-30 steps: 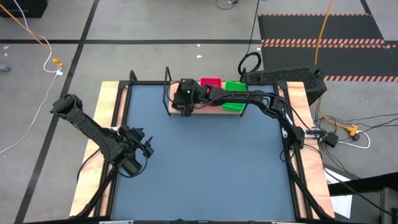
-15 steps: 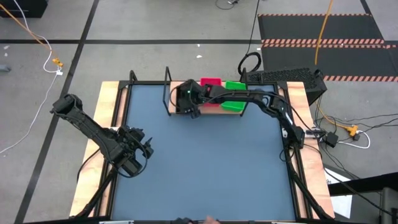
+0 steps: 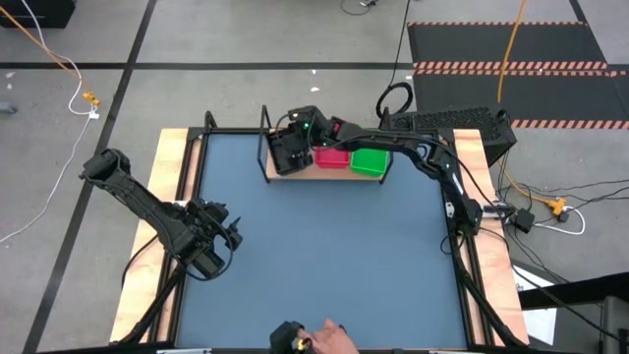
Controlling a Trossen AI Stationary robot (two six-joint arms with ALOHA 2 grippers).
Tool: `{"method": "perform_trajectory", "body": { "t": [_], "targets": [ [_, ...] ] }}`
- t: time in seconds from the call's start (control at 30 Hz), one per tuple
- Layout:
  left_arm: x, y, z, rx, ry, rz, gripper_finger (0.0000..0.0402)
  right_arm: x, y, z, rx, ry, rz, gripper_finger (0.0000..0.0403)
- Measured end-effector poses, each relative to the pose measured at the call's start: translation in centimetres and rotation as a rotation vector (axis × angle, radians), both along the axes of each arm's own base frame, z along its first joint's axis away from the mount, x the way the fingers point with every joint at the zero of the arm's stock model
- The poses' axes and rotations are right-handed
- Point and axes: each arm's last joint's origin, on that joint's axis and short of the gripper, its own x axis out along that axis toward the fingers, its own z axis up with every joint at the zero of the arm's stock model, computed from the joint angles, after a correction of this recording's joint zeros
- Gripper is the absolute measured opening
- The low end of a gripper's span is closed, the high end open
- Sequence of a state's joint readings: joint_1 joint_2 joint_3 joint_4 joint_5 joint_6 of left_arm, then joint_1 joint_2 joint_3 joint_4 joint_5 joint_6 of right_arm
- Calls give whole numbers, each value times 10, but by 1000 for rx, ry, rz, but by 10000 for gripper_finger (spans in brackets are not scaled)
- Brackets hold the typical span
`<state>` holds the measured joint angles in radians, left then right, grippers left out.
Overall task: Stack baskets on shelf by color
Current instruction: Stack the black bin on top of the black bin on the shelf
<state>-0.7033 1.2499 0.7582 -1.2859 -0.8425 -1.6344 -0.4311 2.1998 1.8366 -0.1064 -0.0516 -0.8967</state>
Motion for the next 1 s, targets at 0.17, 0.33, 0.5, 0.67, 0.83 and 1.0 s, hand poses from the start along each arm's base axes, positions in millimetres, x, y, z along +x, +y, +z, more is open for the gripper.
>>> {"method": "perform_trajectory", "body": {
  "t": [0.17,0.33,0.5,0.67,0.83,1.0],
  "targets": [
    [0,0,0,-3,2,1,285,-2,-5,0,29,-17,-79,129],
    [0,0,0,-3,2,1,285,0,14,8,56,8,-118,114],
    [0,0,0,-3,2,2,285,-1,46,17,71,103,-21,96],
    [0,0,0,-11,-9,10,285,-5,69,19,100,193,17,81],
    [0,-1,0,-25,-11,19,285,-5,77,16,130,224,17,97],
    [0,-1,-1,-37,-1,22,285,-9,65,16,160,213,-31,152]
  ]
}}
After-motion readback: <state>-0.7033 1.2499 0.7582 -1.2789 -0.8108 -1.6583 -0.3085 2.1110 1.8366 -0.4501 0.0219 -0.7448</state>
